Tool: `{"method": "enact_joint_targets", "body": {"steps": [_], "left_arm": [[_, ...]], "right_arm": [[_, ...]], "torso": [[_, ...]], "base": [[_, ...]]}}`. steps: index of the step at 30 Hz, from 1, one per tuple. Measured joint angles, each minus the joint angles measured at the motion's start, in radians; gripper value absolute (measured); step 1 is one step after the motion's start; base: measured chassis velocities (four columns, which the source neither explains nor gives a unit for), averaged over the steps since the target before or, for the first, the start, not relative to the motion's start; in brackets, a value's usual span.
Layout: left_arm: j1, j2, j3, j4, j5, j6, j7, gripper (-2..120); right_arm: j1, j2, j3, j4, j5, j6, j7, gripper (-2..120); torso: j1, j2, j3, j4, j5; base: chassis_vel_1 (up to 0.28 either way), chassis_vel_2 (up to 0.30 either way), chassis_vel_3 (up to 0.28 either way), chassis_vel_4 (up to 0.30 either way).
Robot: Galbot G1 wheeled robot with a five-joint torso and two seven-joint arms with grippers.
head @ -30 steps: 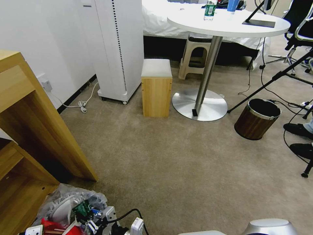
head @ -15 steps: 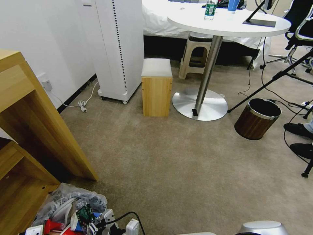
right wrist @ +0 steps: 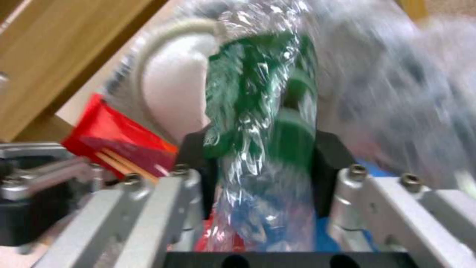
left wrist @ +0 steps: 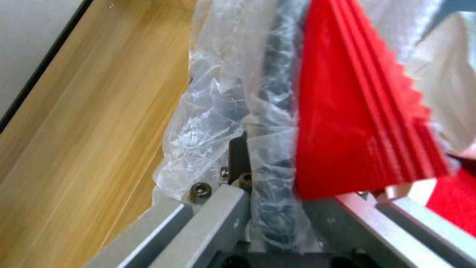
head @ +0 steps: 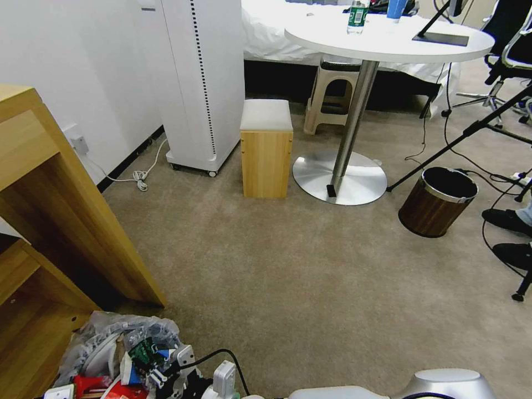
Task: Pick up the trash bin and place the garbage on the floor into it.
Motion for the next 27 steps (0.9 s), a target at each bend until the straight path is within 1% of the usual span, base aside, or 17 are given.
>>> {"method": "enact_joint_targets", "body": {"steps": [1,2,5,6,9,10,12,13,14,16,23,27], "left_arm": [[0.000,-0.002,0.001,0.002,0.003,0.000,0.000,0],[0.000,-0.002,0.001,0.002,0.003,0.000,0.000,0],[0.001,-0.017,0.009,0.008,0.019,0.001,0.002,0],[0.001,-0.017,0.009,0.008,0.019,0.001,0.002,0],[0.001,-0.019,0.009,0.009,0.022,0.000,0.003,0],[0.001,-0.019,0.009,0.009,0.022,0.000,0.003,0],[0.001,-0.017,0.007,0.008,0.021,0.000,0.003,0],[0.000,-0.017,0.007,0.008,0.020,0.000,0.002,0],[0.000,-0.017,0.007,0.008,0.020,0.000,0.002,0],[-0.002,-0.016,0.008,0.008,0.019,0.000,0.001,0],[0.000,-0.012,0.006,0.007,0.015,0.005,0.001,0],[0.000,-0.001,0.002,0.000,-0.008,0.012,-0.006,0]], "right_arm": [[0.002,-0.002,-0.001,0.006,0.001,-0.001,0.000,48],[0.002,-0.002,-0.001,0.006,0.001,-0.001,0.000,48],[0.007,-0.010,-0.003,0.015,-0.004,-0.003,-0.002,62],[0.007,-0.010,-0.003,0.015,-0.004,-0.003,-0.002,62],[0.011,-0.021,-0.009,0.017,-0.012,-0.004,-0.004,77],[0.011,-0.021,-0.009,0.017,-0.012,-0.004,-0.004,77],[0.014,-0.029,-0.012,0.023,-0.012,-0.006,-0.005,87],[0.016,-0.032,-0.013,0.025,-0.012,-0.006,-0.011,90],[0.016,-0.032,-0.013,0.025,-0.012,-0.006,-0.011,90],[0.021,-0.041,-0.011,0.031,-0.010,-0.007,-0.028,99],[0.032,-0.065,-0.002,0.036,-0.027,0.000,-0.052,100],[0.032,-0.086,0.008,0.051,-0.047,0.006,-0.057,100]], "torso": [[0.000,0.000,0.000,0.0000,0.0000],[0.000,0.000,0.000,0.0000,0.0000],[0.000,0.000,0.000,0.0002,0.0000],[0.000,0.000,0.000,0.0002,0.0000],[0.000,0.000,0.000,0.0001,0.0000],[0.000,0.000,0.000,0.0001,0.0000],[0.000,0.000,0.000,0.0000,0.0001],[0.000,0.000,0.000,0.0000,0.0001],[0.000,0.000,0.000,0.0000,0.0001],[0.000,0.000,0.000,0.0001,0.0001],[0.000,0.000,0.000,0.0001,0.0000],[0.000,0.000,0.000,0.0001,0.0002]], "base": [[0.000,0.000,0.000,0.000],[0.000,0.000,0.000,0.000],[0.000,0.000,0.000,0.000],[0.000,0.000,0.000,0.000],[0.000,0.000,0.000,0.000],[0.000,0.000,0.000,0.000],[0.000,0.000,0.000,0.000],[0.000,0.000,0.000,0.000],[0.000,0.000,0.000,0.000],[0.000,0.000,0.000,0.000],[0.000,0.000,0.000,0.000],[0.000,0.000,0.000,0.000]]}}
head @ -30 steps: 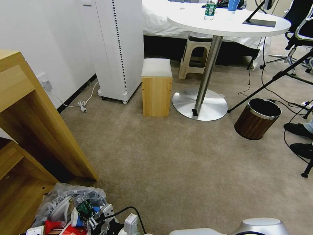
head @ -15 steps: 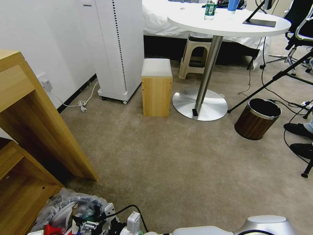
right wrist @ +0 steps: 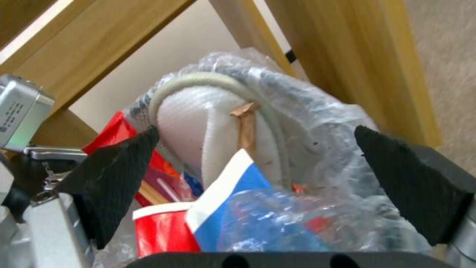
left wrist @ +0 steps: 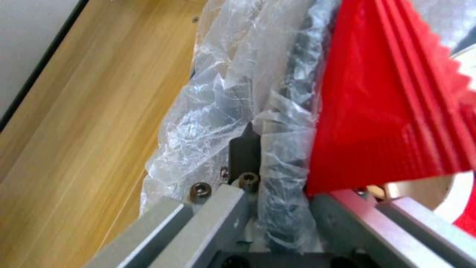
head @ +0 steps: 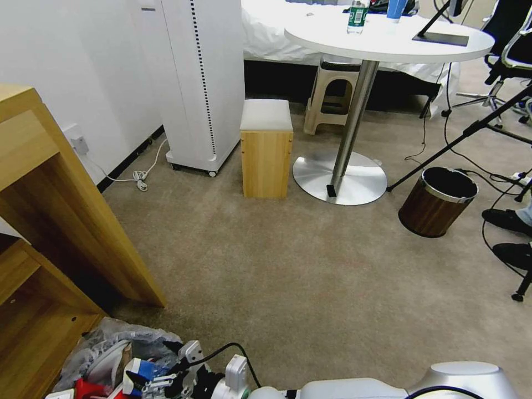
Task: Pick up the trash bin and place the garbage on the floor into it.
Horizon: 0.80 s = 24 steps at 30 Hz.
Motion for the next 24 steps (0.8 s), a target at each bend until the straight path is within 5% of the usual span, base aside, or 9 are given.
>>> {"method": "enact_joint_targets", "body": {"steps": [15,24], "left_arm": [[-0.008,0.017,0.001,0.000,-0.051,0.025,-0.009,0],[-0.004,0.025,0.002,-0.008,-0.094,0.043,-0.011,0]], "right_arm": [[0.072,-0.118,0.145,0.094,-0.038,0.036,-0.072,100],[0.085,-0.226,0.384,0.176,-0.020,0.044,-0.111,100]], "torso": [[0.000,0.000,0.000,0.0000,-0.0001],[0.000,0.000,0.000,-0.0002,0.0000]], "base": [[0.000,0.000,0.000,0.000],[0.000,0.000,0.000,0.000]]}}
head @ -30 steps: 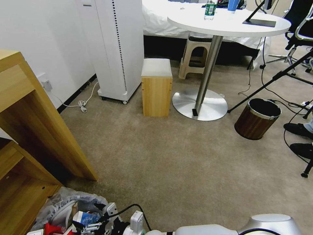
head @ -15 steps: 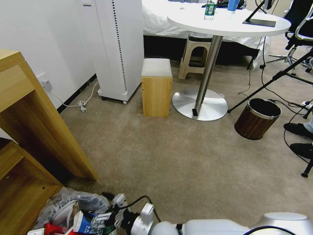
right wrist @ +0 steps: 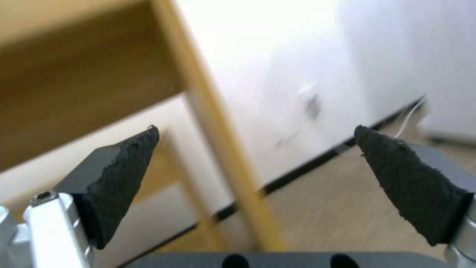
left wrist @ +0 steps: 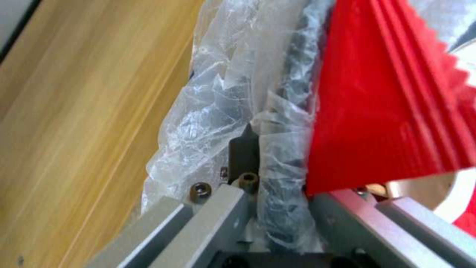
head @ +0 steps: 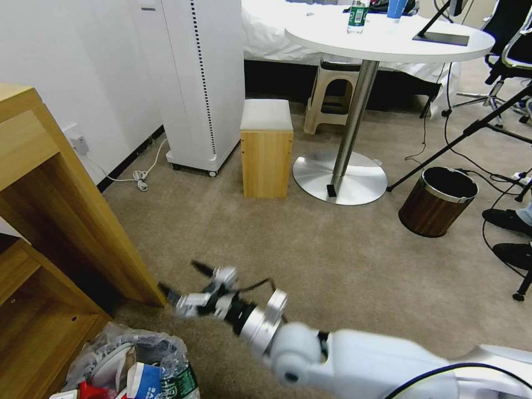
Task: Pick up the trash bin and place the garbage on the floor into it.
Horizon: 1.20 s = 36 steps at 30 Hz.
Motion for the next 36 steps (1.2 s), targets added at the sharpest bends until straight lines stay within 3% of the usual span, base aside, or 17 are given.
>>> {"method": "enact_joint_targets", "body": {"steps": [3,8,11,19,28,32,36], "left_arm": [[0.004,0.006,0.003,-0.005,-0.031,0.017,-0.003,0],[0.008,0.023,0.001,-0.015,-0.069,0.032,-0.014,0],[0.008,0.056,-0.009,-0.033,-0.120,0.049,-0.033,0],[-0.007,0.066,0.008,-0.023,-0.136,0.061,-0.039,0],[-0.004,0.074,0.003,-0.023,-0.134,0.064,-0.037,0],[-0.001,0.084,-0.007,-0.032,-0.163,0.091,-0.038,0],[-0.007,0.117,-0.021,-0.051,-0.231,0.123,-0.045,0]], "right_arm": [[-0.018,-0.090,0.127,0.030,-0.001,0.001,-0.044,100],[-0.056,-0.180,0.213,0.073,-0.017,0.003,-0.068,100],[-0.116,-0.277,0.301,0.136,-0.034,0.007,-0.070,100],[-0.278,-0.357,0.436,0.180,-0.064,0.018,-0.058,100],[-0.323,-0.366,0.459,0.166,-0.092,0.019,-0.047,100],[-0.322,-0.373,0.439,0.140,-0.134,-0.019,0.009,100],[-0.291,-0.414,0.406,0.045,-0.291,-0.040,0.022,100]], "torso": [[0.000,0.000,0.000,0.0002,0.0000],[0.000,0.000,0.000,0.0003,0.0001],[0.000,0.000,0.000,-0.0002,0.0003],[0.000,0.000,0.000,0.0001,0.0000],[0.000,0.000,0.000,0.0002,-0.0002],[0.000,0.000,0.000,0.0003,0.0000],[0.000,0.000,0.000,0.0004,0.0000]], "base": [[0.000,0.000,0.000,0.000],[0.000,0.000,0.000,0.000],[0.000,0.000,0.000,0.000],[0.000,0.000,0.000,0.000],[0.000,0.000,0.000,0.000],[0.000,0.000,0.000,0.000],[0.000,0.000,0.000,0.000]]}}
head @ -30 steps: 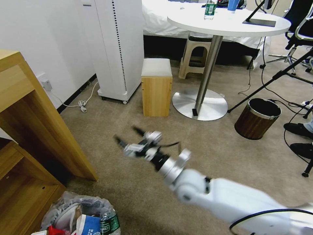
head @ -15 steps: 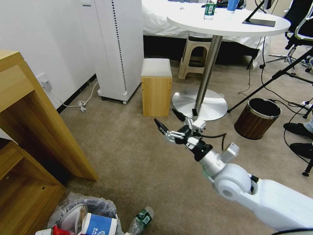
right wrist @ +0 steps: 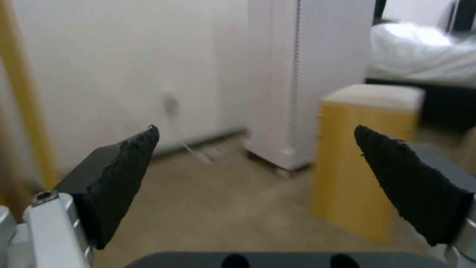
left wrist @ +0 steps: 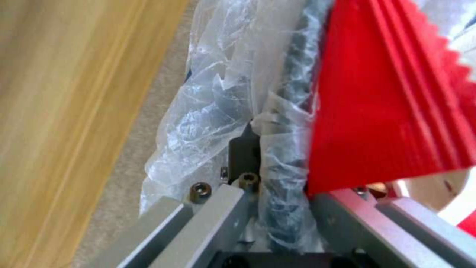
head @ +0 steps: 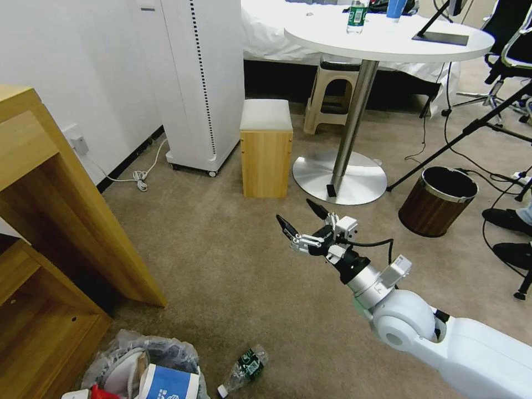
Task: Pick up the trash bin and place the garbage on the floor into it.
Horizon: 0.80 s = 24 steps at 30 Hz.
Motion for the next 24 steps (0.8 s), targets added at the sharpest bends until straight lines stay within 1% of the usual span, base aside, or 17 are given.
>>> {"method": "enact_joint_targets", "body": {"steps": [2,3,4,5,6,7,10,11,14,15,16,18,19,20,22,23,24], "left_arm": [[-0.016,0.024,-0.007,-0.013,-0.064,0.017,-0.011,0],[-0.016,0.024,-0.007,-0.013,-0.064,0.017,-0.011,0],[-0.031,0.041,-0.013,-0.020,-0.104,0.021,-0.016,0],[-0.048,0.053,-0.017,-0.022,-0.139,0.021,-0.023,0],[-0.064,0.063,-0.017,-0.021,-0.165,0.017,-0.030,0],[-0.064,0.063,-0.017,-0.021,-0.165,0.017,-0.030,0],[-0.106,0.086,-0.018,-0.016,-0.231,0.011,-0.043,0],[-0.106,0.086,-0.018,-0.016,-0.231,0.011,-0.043,0],[-0.139,0.137,-0.030,-0.008,-0.313,0.012,-0.067,0],[-0.154,0.158,-0.034,-0.004,-0.345,0.007,-0.085,0],[-0.154,0.158,-0.034,-0.004,-0.345,0.007,-0.085,0],[-0.184,0.186,-0.035,0.002,-0.390,-0.002,-0.111,0],[-0.203,0.199,-0.034,0.006,-0.411,-0.006,-0.122,0],[-0.203,0.199,-0.034,0.006,-0.411,-0.006,-0.122,0],[-0.219,0.212,-0.033,0.017,-0.427,-0.012,-0.132,0],[-0.219,0.212,-0.033,0.017,-0.427,-0.012,-0.132,0],[-0.219,0.217,-0.032,0.022,-0.428,-0.012,-0.136,0]], "right_arm": [[0.026,-0.035,-0.013,-0.078,-0.125,0.012,-0.063,100],[0.026,-0.035,-0.013,-0.078,-0.125,0.012,-0.063,100],[0.052,-0.050,-0.030,-0.133,-0.194,0.037,-0.108,100],[0.071,-0.059,-0.046,-0.173,-0.231,0.052,-0.132,100],[0.081,-0.063,-0.057,-0.199,-0.249,0.057,-0.141,100],[0.081,-0.063,-0.057,-0.199,-0.249,0.057,-0.141,100],[0.074,-0.070,-0.082,-0.242,-0.259,0.085,-0.170,100],[0.074,-0.070,-0.082,-0.242,-0.259,0.085,-0.170,100],[0.068,-0.076,-0.118,-0.276,-0.311,0.159,-0.252,100],[0.084,-0.076,-0.135,-0.293,-0.344,0.186,-0.292,100],[0.084,-0.076,-0.135,-0.293,-0.344,0.186,-0.292,100],[0.148,-0.053,-0.189,-0.360,-0.387,0.252,-0.385,100],[0.191,-0.036,-0.239,-0.397,-0.389,0.276,-0.431,100],[0.191,-0.036,-0.239,-0.397,-0.389,0.276,-0.431,100],[0.271,0.000,-0.338,-0.449,-0.344,0.311,-0.518,100],[0.271,0.000,-0.338,-0.449,-0.344,0.311,-0.518,100],[0.322,0.029,-0.394,-0.478,-0.317,0.331,-0.568,100]], "torso": [[0.000,0.000,0.000,-0.0002,-0.0001],[0.000,0.000,0.000,-0.0002,-0.0001],[0.000,0.000,0.000,-0.0005,-0.0003],[0.000,0.000,0.000,-0.0005,-0.0001],[0.000,0.000,0.000,-0.0001,0.0000],[0.000,0.000,0.000,-0.0001,0.0000],[0.000,0.000,0.000,-0.0001,0.0000],[0.000,0.000,0.000,-0.0001,0.0000],[0.000,0.000,0.000,-0.0004,0.0000],[0.000,0.000,0.000,-0.0007,0.0001],[0.000,0.000,0.000,-0.0007,0.0001],[0.000,0.000,0.000,-0.0006,-0.0006],[0.000,0.000,0.000,0.0000,-0.0001],[0.000,0.000,0.000,0.0000,-0.0001],[0.000,0.000,0.000,-0.0004,-0.0002],[0.000,0.000,0.000,-0.0004,-0.0002],[0.000,0.000,0.000,-0.0004,-0.0003]], "base": [[0.000,0.000,0.000,0.000],[0.000,0.000,0.000,0.000],[0.000,0.000,0.000,0.000],[0.000,0.000,0.000,0.000],[0.000,0.000,0.000,0.000],[0.000,0.000,0.000,0.000],[0.000,0.000,0.000,0.000],[0.000,0.000,0.000,0.000],[0.000,0.000,0.000,0.000],[0.000,0.000,0.000,0.000],[0.000,0.000,0.000,0.000],[0.000,0.000,0.000,0.000],[0.000,0.000,0.000,0.000],[0.000,0.000,0.000,0.000],[0.000,0.000,0.000,0.000],[0.000,0.000,0.000,0.000],[0.000,0.000,0.000,0.000]]}}
